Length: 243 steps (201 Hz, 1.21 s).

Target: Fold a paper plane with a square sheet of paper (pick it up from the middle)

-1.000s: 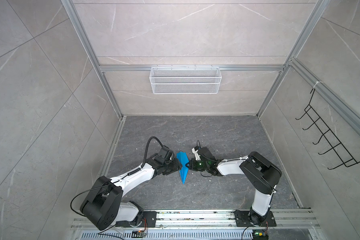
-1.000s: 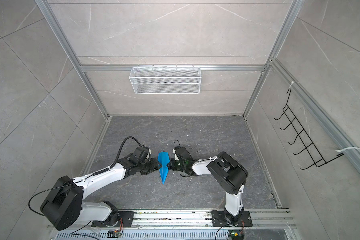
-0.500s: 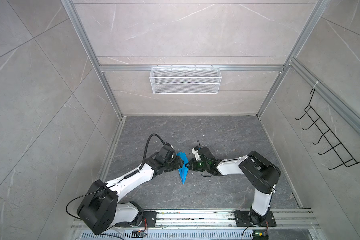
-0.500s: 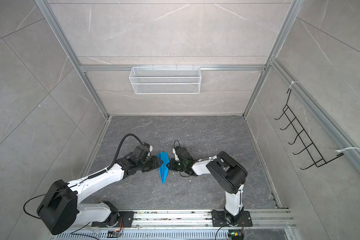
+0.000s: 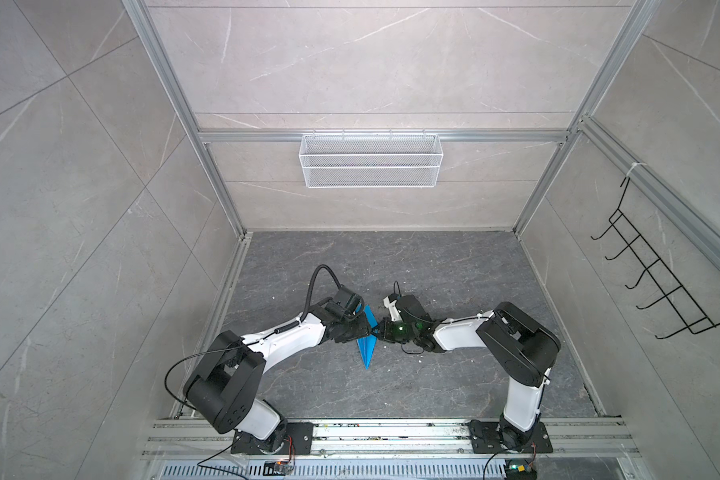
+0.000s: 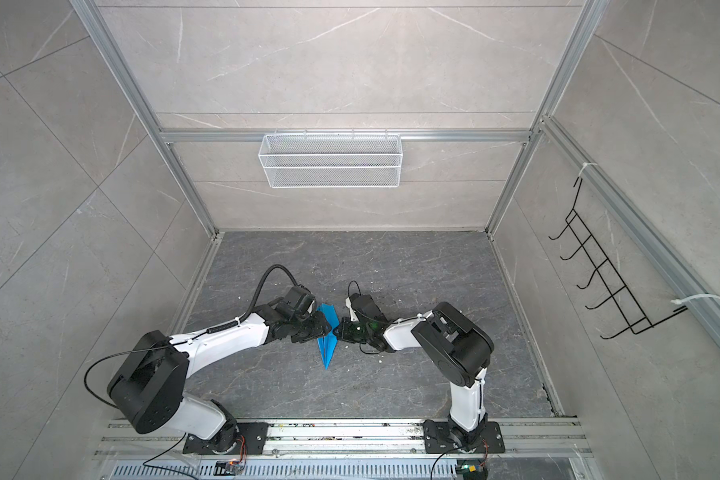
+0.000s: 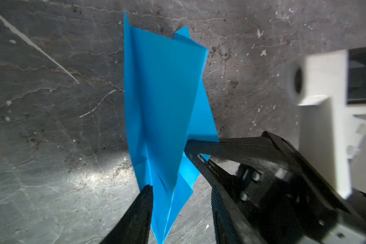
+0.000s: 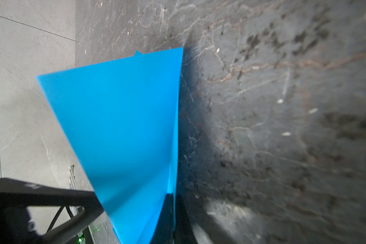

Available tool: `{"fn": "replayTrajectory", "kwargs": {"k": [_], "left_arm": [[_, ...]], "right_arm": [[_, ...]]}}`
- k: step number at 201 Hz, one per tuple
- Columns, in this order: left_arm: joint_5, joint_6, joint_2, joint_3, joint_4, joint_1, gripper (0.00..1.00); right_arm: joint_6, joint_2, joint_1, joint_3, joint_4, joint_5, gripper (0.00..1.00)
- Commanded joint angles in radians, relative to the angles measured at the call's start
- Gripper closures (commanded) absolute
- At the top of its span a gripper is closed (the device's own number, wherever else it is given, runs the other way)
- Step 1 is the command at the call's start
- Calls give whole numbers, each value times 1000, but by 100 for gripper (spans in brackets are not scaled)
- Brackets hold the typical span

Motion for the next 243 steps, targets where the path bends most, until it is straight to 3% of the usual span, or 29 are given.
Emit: {"fn": "replayTrajectory", "kwargs": {"k": [1,36,75,99,119,141,185,212,243], "left_arm": [[-42,42,45,48,-64,-13,51],[-62,59,114,84,-89,-17,54],[-82,71,148,123,-91,-17,72],[-117,89,182,168,-119,-17,90],[-162,106,212,209,-136,-17,97],[-223,139,269,300,-174,-17,99],[-292,187,426,515,-240,-4,99],[-310,187,503,623,-271,16,96],[-322,178,580,737,-324,22,95]], "right_arm": [[7,24,-5,6,12,-15,95],[6,23,-8,6,15,-19,94],[-2,5,-15,8,12,-22,89],[-16,-36,-30,10,-22,-5,75],[-39,-113,-58,-12,-72,46,55],[-107,-235,-97,-40,-179,162,38],[-254,-455,-172,-52,-427,472,17],[-319,-536,-211,-38,-513,573,13],[-348,-558,-237,-16,-563,599,12]]}}
